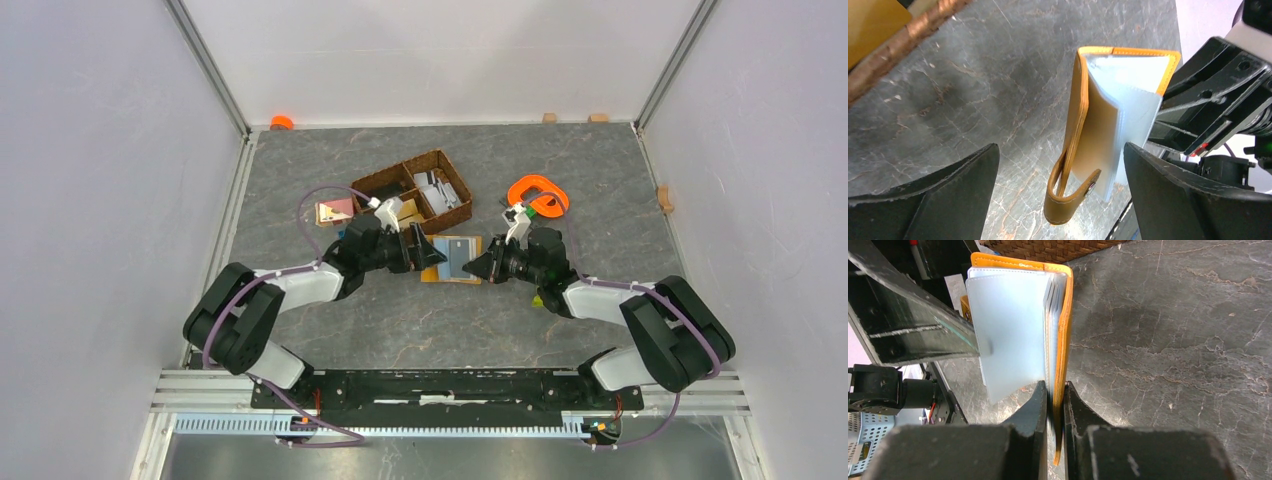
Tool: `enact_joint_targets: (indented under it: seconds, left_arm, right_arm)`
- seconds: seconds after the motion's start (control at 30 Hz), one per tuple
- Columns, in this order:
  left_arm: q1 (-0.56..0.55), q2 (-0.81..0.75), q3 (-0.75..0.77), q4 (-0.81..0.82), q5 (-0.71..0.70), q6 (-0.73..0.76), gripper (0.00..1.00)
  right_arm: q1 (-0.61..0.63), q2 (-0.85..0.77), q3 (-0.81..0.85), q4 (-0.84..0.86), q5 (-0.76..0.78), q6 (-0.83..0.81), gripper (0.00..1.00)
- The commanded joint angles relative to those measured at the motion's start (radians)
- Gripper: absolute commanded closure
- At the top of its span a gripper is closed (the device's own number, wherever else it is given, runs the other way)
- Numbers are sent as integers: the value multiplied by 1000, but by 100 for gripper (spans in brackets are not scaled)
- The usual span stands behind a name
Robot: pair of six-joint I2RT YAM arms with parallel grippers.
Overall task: Take the credit cards out of the card holder
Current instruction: Open the card holder at the center of the board.
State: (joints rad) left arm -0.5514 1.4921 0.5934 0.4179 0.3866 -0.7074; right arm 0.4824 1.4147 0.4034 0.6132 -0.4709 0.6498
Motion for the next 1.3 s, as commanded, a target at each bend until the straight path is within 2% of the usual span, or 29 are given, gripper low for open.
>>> enact_joint_targets:
  seconds: [0.0, 0.2, 0.4, 0.8, 1.03, 1.17, 1.27]
  left_arm:
    - [-25, 18, 45, 34, 71, 45, 0]
    - [-58, -16, 63, -37, -2, 93, 0]
    - [-117, 14, 134, -167, -106, 147, 0]
    - [-119, 59, 161, -181, -89, 142, 2]
    - [-78, 66, 157, -223, -137, 116, 15]
    - [-7, 8, 84, -170, -144, 68, 16]
    - [4, -36, 60, -168, -164, 68, 16]
  right_arm:
    - [9, -18, 5, 68, -19, 2, 100]
    - [36, -11, 25, 43, 2, -23, 100]
    - [96, -25, 53, -17, 81, -77, 100]
    - [128, -38, 71, -53, 118, -109, 100]
    - [127, -66, 66, -70, 139, -110, 100]
    - [115, -88, 59, -101, 182, -114, 100]
    - [93, -94, 48, -99, 180, -102, 100]
